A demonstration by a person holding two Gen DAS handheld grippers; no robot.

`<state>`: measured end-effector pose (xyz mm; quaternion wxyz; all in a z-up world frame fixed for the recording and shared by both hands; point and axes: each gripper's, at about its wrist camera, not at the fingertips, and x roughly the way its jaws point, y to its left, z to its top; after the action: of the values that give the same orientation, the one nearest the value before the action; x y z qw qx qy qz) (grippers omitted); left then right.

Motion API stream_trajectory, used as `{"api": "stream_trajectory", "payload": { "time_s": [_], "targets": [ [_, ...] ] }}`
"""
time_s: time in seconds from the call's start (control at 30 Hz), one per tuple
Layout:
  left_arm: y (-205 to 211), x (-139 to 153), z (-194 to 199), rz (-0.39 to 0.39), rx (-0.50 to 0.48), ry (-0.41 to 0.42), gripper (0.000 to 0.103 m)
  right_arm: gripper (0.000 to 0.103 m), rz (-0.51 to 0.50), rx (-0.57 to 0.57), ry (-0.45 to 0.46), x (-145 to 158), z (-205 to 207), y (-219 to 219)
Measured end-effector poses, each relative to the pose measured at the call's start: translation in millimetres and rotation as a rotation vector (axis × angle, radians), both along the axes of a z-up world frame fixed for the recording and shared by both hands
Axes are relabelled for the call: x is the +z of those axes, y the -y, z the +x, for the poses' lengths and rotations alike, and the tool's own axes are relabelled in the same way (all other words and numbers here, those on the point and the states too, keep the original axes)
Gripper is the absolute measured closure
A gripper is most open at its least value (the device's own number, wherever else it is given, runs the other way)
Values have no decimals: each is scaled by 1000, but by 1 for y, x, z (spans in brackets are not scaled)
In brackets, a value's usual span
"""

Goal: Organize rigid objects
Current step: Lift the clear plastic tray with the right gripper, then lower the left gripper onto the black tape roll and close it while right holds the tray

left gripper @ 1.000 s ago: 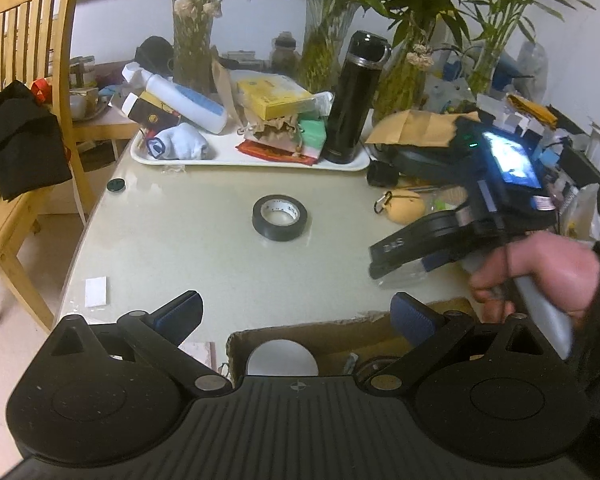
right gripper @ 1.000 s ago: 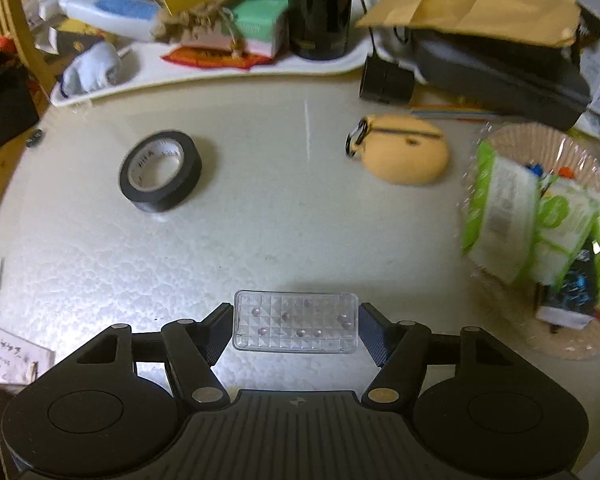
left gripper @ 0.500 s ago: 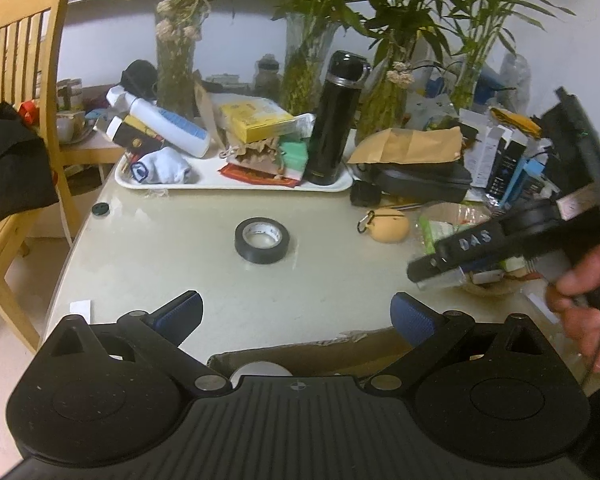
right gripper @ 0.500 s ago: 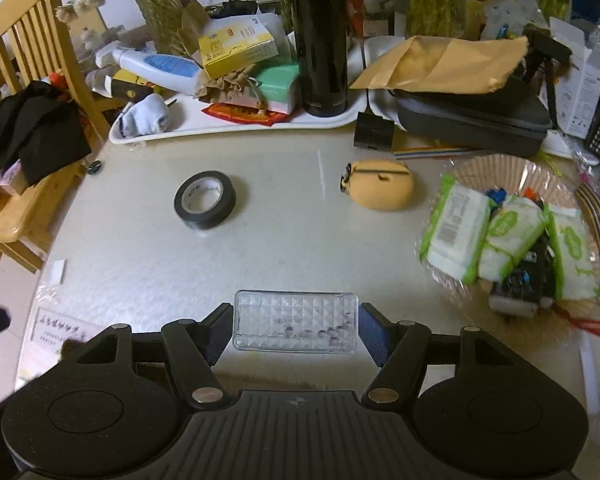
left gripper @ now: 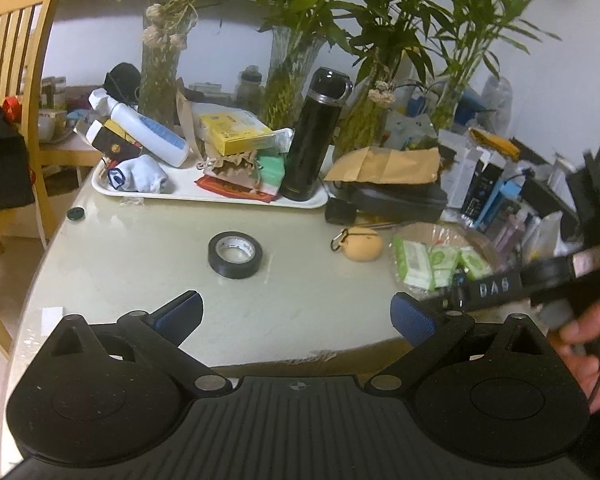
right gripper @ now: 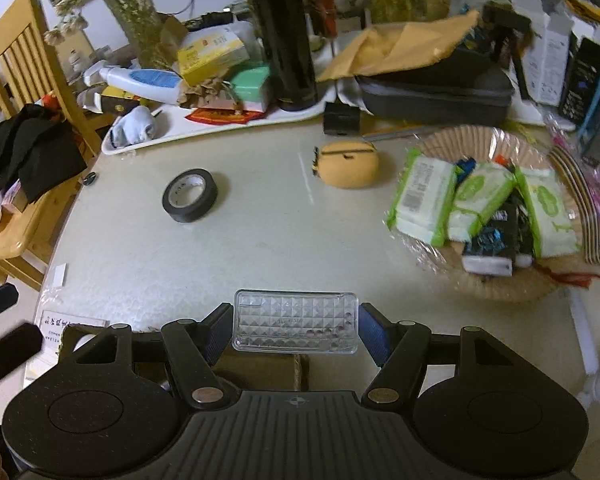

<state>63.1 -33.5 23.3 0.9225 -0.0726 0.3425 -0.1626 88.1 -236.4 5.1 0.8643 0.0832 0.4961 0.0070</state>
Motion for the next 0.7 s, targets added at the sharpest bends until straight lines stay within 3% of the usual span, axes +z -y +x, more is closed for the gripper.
{"api": "stream_trajectory", "payload": {
  "time_s": [0.2, 0.37, 0.7],
  "targets": [
    [0, 16, 15, 2, -7, 22, 1, 33, 4, 7, 6, 3, -13, 0],
    [3, 27, 36, 73, -26, 62, 1, 33, 2, 21, 33, 8, -19, -1],
    [-6, 30, 81, 119, -35, 95, 1, 33, 20, 36, 62, 12, -6, -3]
  ]
}}
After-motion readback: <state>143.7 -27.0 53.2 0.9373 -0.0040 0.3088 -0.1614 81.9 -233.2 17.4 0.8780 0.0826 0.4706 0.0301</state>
